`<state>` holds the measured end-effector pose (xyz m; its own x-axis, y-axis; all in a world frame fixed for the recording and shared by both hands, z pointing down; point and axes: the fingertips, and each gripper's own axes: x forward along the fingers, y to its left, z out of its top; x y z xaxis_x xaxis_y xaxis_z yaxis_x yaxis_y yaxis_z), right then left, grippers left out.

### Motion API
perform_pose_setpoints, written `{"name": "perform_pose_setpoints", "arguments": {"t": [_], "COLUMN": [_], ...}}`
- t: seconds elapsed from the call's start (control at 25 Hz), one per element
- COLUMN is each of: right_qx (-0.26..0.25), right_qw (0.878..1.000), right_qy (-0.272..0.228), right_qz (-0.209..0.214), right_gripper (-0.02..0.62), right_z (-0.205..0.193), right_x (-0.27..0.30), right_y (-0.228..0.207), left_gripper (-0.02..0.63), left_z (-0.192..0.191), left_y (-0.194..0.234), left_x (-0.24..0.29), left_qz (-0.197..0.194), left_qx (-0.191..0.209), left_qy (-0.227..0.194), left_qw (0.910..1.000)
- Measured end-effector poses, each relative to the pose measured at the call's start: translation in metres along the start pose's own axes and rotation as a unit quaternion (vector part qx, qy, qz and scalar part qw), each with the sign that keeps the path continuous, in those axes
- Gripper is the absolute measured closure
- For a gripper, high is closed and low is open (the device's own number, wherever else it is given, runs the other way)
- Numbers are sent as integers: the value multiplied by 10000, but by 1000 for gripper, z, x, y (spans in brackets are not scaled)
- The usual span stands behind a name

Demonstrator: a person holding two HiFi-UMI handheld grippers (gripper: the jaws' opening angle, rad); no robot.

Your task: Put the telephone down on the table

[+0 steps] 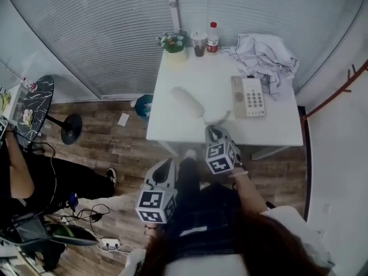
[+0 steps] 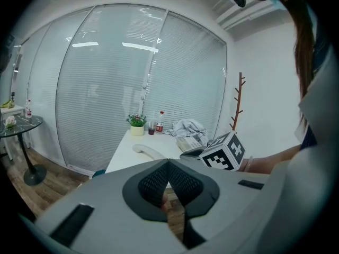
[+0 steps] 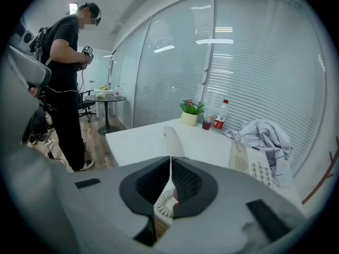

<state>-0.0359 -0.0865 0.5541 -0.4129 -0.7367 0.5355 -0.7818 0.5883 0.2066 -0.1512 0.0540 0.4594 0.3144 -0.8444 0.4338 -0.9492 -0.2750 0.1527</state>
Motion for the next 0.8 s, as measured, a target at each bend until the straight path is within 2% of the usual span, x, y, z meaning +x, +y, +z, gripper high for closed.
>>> {"name": "perform_pose_setpoints", "arguments": {"t": [0.44,0.8], "right_qx": [180,248], "right_qw": [9997,9996], "right_qy": [-133,-117], "right_qz": [-116,-98], "right_gripper": [588,588], "right_z": [-13,-28], "right_x": [-32,-48], "right_y": [-10,-7], "left_gripper": [598,598], "left_z": [-4,-13], "left_y": [-23,-43], "left_x": [0,-5], "left_qz": [-177,-366], "left_qx": [151,310], "left_qy": [-29,119], "left_qw": [9997,9988]}}
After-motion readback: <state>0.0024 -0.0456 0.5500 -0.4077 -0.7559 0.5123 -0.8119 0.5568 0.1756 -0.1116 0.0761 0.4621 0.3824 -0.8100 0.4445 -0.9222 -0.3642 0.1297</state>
